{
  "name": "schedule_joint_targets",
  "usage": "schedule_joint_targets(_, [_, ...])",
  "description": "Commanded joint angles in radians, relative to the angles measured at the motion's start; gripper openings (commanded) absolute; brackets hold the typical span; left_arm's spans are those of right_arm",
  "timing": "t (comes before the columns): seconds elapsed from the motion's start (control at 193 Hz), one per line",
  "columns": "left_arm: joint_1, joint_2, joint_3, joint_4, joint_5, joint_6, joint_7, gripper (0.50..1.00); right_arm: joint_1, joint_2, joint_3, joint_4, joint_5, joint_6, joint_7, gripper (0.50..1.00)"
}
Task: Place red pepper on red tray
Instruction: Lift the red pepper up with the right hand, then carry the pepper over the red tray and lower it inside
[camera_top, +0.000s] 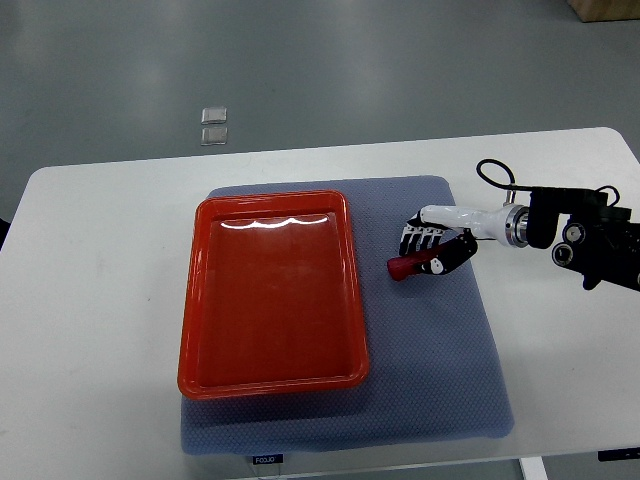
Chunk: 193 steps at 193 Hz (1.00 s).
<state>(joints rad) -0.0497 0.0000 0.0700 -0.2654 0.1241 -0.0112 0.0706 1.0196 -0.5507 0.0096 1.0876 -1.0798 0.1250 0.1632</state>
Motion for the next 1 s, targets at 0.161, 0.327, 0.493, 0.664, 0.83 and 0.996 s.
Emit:
schedule_joint_targets(0.161, [-0.001, 0.000, 0.001, 0.000, 0.000, -0.001, 0.000, 1.000, 0.085, -0.040, 0.003, 0.012, 0.011, 0.015, 0.002, 0.500])
schedule_joint_targets(0.327, [-0.001, 0.000, 0.001, -0.002, 0.000, -0.001, 0.000, 1.000, 0.146, -0.054, 0.003, 0.017, 0.023, 0.033, 0.002, 0.500])
schedule_joint_targets(0.493, [0.001, 0.000, 0.001, 0.000, 0.000, -0.001, 0.000, 1.000, 0.191, -0.052, 0.003, 0.017, 0.050, 0.036, 0.002, 0.500])
schedule_joint_targets(0.664, [-0.001, 0.000, 0.001, 0.000, 0.000, 0.000, 0.000, 1.000, 0.246, -0.035, 0.001, 0.017, 0.090, 0.051, 0.002, 0.500])
schedule_joint_targets(0.83, [0.001, 0.000, 0.001, 0.000, 0.000, -0.001, 0.000, 1.000, 0.304, 0.034, -0.011, 0.015, 0.124, 0.058, 0.001, 0.500])
schedule_joint_targets(0.996, [-0.001, 0.000, 0.002, -0.002, 0.000, -0.001, 0.000, 1.000, 0.327, 0.159, -0.045, -0.006, 0.136, 0.045, 0.001, 0.500])
